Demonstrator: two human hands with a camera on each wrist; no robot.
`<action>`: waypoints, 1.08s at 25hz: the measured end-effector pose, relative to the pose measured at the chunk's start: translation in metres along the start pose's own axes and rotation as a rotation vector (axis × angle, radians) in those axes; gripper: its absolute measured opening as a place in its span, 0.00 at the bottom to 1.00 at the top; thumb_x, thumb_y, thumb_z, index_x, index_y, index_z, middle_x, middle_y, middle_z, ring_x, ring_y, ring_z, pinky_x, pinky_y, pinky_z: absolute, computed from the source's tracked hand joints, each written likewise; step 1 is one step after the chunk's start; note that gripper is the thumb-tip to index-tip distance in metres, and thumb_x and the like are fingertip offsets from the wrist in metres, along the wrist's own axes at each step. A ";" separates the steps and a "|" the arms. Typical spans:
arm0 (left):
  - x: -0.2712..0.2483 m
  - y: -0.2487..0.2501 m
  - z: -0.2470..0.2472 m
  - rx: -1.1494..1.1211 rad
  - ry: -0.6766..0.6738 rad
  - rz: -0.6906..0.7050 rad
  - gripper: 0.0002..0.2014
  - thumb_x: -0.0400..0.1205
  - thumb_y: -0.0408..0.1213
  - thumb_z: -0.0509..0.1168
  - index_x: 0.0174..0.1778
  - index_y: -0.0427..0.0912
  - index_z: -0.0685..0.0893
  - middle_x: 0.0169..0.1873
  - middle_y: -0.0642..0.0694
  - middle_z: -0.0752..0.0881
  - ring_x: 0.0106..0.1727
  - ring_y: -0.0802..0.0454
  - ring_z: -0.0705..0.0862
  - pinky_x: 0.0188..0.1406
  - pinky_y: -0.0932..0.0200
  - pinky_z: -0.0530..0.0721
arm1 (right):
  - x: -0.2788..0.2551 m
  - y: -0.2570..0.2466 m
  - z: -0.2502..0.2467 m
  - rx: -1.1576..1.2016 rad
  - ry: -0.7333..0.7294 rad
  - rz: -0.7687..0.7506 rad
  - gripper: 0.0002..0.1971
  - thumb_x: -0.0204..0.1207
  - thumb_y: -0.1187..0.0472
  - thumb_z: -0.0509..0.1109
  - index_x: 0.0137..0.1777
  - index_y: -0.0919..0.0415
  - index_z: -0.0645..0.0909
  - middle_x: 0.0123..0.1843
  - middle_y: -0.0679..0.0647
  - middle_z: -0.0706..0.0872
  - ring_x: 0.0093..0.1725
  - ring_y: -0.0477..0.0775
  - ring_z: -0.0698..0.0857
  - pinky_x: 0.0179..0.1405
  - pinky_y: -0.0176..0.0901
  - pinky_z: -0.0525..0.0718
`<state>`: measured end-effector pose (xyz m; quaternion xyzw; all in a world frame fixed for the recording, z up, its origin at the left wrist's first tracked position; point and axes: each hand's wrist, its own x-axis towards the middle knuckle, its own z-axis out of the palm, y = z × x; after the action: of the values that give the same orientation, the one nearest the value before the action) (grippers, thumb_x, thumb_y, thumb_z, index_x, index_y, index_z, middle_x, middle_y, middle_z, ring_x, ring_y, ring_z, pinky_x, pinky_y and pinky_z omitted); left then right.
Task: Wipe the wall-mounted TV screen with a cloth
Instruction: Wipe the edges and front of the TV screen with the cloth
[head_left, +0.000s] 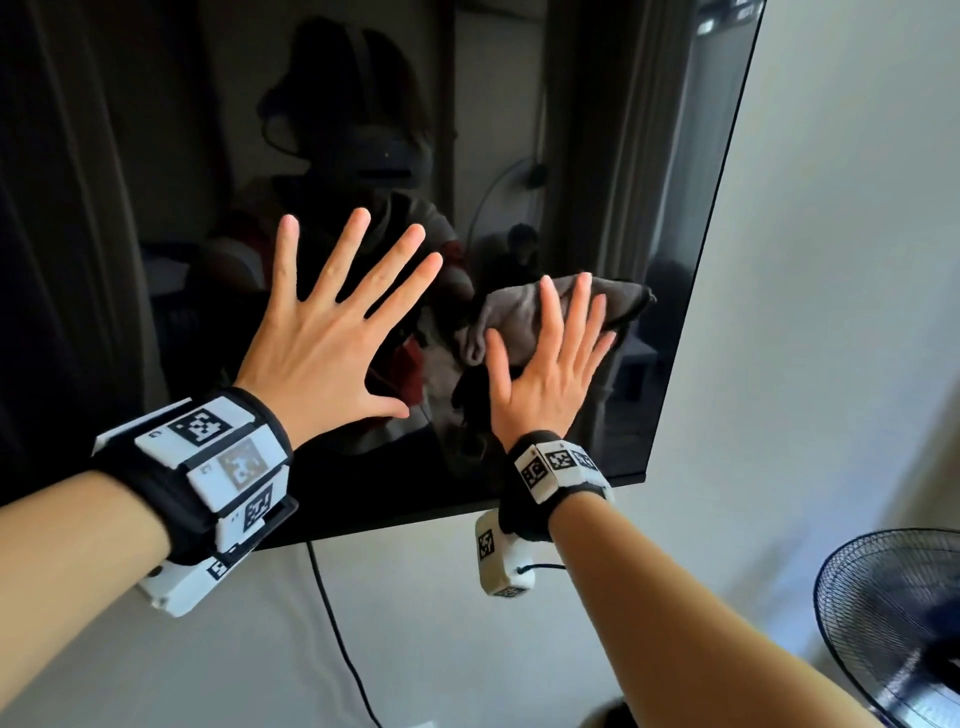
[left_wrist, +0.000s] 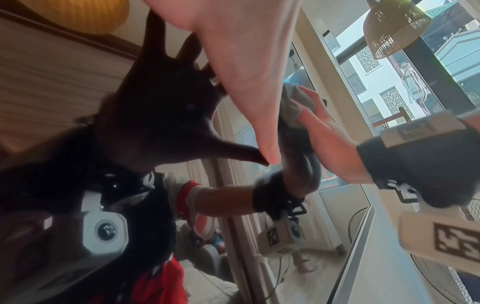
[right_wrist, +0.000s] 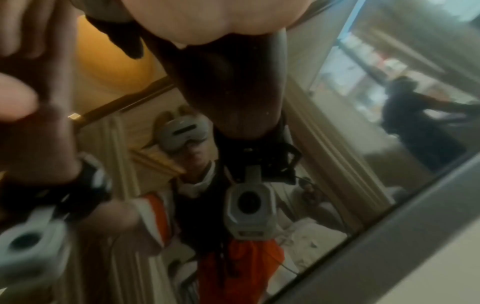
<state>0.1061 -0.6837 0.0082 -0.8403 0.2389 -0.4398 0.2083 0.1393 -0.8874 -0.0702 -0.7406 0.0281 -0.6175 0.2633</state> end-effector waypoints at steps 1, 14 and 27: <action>-0.008 -0.005 0.002 0.007 -0.006 0.009 0.70 0.59 0.75 0.72 0.90 0.48 0.42 0.90 0.46 0.41 0.89 0.32 0.42 0.77 0.15 0.41 | -0.003 0.000 0.001 0.010 0.027 0.100 0.35 0.78 0.39 0.60 0.82 0.52 0.61 0.86 0.60 0.57 0.86 0.63 0.51 0.83 0.71 0.49; -0.076 -0.059 0.024 -0.013 -0.063 0.064 0.60 0.65 0.78 0.62 0.90 0.52 0.50 0.90 0.45 0.47 0.89 0.31 0.45 0.74 0.16 0.31 | -0.036 -0.043 0.008 0.068 0.004 0.237 0.37 0.78 0.38 0.59 0.84 0.54 0.61 0.87 0.58 0.54 0.87 0.61 0.49 0.81 0.75 0.51; -0.080 -0.065 0.028 -0.064 -0.041 0.047 0.71 0.56 0.77 0.72 0.90 0.47 0.47 0.90 0.43 0.46 0.90 0.38 0.47 0.79 0.18 0.40 | -0.053 -0.079 0.025 0.016 -0.033 0.042 0.34 0.79 0.40 0.61 0.83 0.50 0.59 0.87 0.58 0.55 0.87 0.61 0.49 0.82 0.72 0.50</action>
<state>0.1034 -0.5811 -0.0219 -0.8495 0.2682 -0.4097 0.1962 0.1270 -0.7910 -0.0866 -0.7477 0.0344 -0.5999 0.2827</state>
